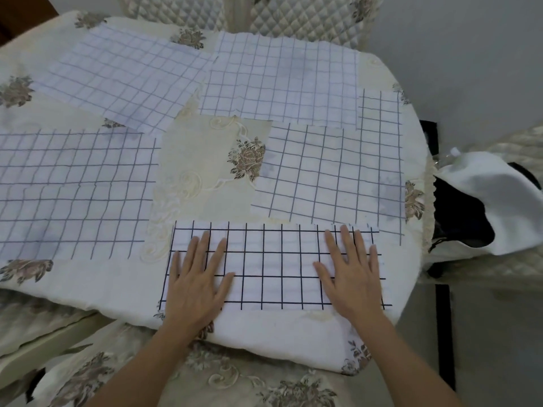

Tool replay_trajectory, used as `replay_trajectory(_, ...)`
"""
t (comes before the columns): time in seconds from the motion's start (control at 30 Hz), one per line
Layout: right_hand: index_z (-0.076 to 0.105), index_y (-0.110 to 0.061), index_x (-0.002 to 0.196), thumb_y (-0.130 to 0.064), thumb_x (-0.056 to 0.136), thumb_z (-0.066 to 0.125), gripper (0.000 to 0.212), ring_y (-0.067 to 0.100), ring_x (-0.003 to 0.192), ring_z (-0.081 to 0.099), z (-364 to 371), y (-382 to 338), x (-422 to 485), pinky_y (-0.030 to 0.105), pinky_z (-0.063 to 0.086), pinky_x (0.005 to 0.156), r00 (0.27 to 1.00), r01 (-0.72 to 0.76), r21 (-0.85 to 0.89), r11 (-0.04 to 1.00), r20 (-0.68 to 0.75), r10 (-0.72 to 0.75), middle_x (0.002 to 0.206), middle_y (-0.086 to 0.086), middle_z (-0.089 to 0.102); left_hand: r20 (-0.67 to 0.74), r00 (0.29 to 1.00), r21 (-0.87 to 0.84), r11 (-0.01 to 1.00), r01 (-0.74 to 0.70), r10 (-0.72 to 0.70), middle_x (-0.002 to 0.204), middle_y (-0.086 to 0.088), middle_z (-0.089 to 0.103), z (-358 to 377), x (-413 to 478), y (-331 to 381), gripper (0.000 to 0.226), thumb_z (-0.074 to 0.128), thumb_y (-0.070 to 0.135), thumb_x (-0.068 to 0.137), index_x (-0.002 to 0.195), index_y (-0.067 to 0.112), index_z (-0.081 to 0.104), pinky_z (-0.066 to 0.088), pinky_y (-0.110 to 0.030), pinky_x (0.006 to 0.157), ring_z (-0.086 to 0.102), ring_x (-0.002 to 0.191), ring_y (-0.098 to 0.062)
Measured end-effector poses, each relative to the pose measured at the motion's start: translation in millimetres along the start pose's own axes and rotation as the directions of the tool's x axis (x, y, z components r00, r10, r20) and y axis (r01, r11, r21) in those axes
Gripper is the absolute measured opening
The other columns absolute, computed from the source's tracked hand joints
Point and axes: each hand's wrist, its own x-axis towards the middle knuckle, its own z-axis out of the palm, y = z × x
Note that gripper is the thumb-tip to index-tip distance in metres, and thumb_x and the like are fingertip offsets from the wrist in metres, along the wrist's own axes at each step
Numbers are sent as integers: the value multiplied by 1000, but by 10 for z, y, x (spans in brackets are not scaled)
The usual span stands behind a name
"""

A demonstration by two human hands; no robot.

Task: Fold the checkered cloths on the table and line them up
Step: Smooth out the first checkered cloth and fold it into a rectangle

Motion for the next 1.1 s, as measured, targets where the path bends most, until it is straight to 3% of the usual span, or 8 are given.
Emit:
replay_trajectory(0.23, 11, -33, 159, -65, 99, 25, 69, 24, 154, 0, 6, -4, 59, 55, 13, 122, 999, 30, 2, 1000, -11, -30, 167, 0, 6, 19, 999, 14, 999, 34, -34, 168, 1, 6, -5, -60, -40, 68, 21, 61, 98, 159, 33, 13, 14, -54, 121, 7, 154, -22)
replay_trajectory(0.37, 13, -32, 159, -66, 99, 24, 70, 25, 154, 2, 8, 22, 91, 57, 15, 121, 998, 62, -15, 998, -18, -62, 167, 1, 7, -1, 999, 52, 998, 44, -44, 166, -4, 15, -54, -28, -12, 69, 26, 62, 96, 158, 30, 24, 16, -56, 120, 17, 152, -27)
replay_trajectory(0.47, 15, -29, 159, -64, 99, 28, 71, 28, 154, 3, -41, -95, 57, 57, 13, 121, 998, 33, 11, 999, -49, -32, 167, 3, 8, -40, 998, 47, 998, -38, 40, 167, -3, 10, -113, 79, 164, 69, 28, 60, 97, 158, 30, 21, 12, -55, 121, 12, 153, -24)
replay_trajectory(0.63, 18, -28, 158, -64, 99, 29, 70, 28, 154, 5, 40, -556, -119, 55, 12, 122, 991, 131, 45, 990, -34, -130, 167, 3, 10, 11, 991, 27, 991, -133, 133, 168, -3, 3, 21, 100, 385, 68, 26, 60, 99, 159, 30, 15, 14, -57, 121, 5, 154, -23)
replay_trajectory(0.8, 8, -29, 159, -67, 99, 21, 73, 24, 154, -2, 56, -187, -109, 52, 12, 123, 999, 37, -6, 999, 27, -37, 168, 2, 1, 16, 999, 25, 998, -50, 50, 168, -2, 2, 63, -21, 156, 68, 25, 61, 98, 159, 34, 12, 14, -51, 123, 3, 154, -24)
replay_trajectory(1.0, -1, -27, 159, -67, 98, 15, 76, 19, 154, -9, -120, 452, -71, 50, 9, 124, 993, -111, -9, 994, 50, 111, 167, -1, -7, -26, 971, -78, 969, 234, -237, 168, -1, 4, -25, -57, -159, 71, 21, 65, 95, 159, 35, 10, 12, -47, 124, 3, 154, -20)
replay_trajectory(1.1, -4, -26, 159, -68, 97, 14, 76, 18, 153, -11, -134, 460, -60, 48, 5, 124, 992, -111, -23, 994, 58, 113, 167, -1, -10, -4, 966, -88, 962, 258, -260, 168, 1, 0, -46, -54, -162, 73, 18, 66, 94, 159, 34, 5, 8, -47, 124, -3, 154, -17)
